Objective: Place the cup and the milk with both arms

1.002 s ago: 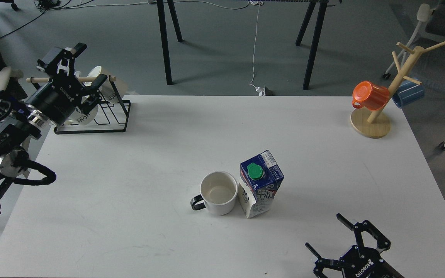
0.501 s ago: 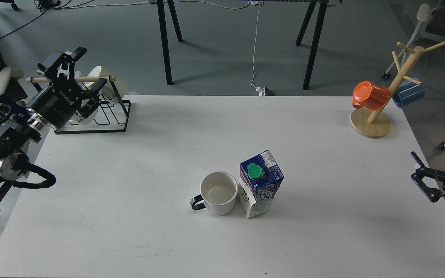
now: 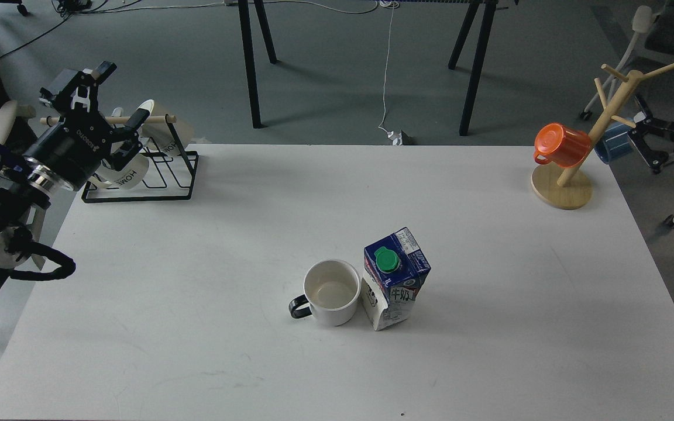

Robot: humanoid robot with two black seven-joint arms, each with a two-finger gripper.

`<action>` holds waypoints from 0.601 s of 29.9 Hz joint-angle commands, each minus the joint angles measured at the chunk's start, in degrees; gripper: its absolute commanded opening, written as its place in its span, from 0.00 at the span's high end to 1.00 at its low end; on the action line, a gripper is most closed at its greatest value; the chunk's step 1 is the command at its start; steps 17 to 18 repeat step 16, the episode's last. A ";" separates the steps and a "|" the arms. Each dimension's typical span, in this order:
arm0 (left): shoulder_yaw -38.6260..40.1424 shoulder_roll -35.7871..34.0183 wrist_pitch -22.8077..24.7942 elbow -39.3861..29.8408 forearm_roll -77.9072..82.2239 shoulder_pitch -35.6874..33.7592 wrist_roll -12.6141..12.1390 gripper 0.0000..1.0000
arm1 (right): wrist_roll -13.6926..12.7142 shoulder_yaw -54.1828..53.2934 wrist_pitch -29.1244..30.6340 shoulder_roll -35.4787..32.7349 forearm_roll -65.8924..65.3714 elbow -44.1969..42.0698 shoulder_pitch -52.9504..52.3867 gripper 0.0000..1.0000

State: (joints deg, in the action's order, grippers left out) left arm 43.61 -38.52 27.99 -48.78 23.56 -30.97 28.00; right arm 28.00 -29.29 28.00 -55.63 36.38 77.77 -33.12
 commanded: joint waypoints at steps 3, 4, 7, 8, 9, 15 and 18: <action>0.33 -1.73 0.01 -0.70 0.08 0.03 0.00 0.05 | 0.00 -0.85 0.00 1.67 -0.08 -1.66 -0.63 0.03; 0.33 -2.17 0.01 -0.70 0.08 0.03 0.00 0.05 | 0.00 -0.94 0.00 1.67 -0.17 -1.66 -0.71 0.03; 0.42 -2.53 0.01 -0.70 0.08 0.03 0.00 0.05 | 0.00 -1.47 0.00 1.67 -0.17 -3.41 -0.89 0.03; 0.42 -2.53 0.01 -0.70 0.08 0.03 0.00 0.05 | 0.00 -1.82 0.00 1.67 -0.17 -4.03 -0.80 0.03; 0.51 -2.53 0.01 -0.70 0.08 0.03 0.00 0.05 | 0.00 -2.17 0.00 1.84 -0.17 -4.55 -0.80 0.03; 1.03 -2.44 0.01 -0.70 0.08 -0.32 0.00 0.05 | 0.00 -2.52 0.00 4.83 -0.61 -6.49 -0.89 0.01; 1.03 -2.44 0.01 -0.79 0.08 -0.41 0.00 0.05 | 0.00 -2.52 0.00 5.01 -0.79 -6.32 -0.80 0.02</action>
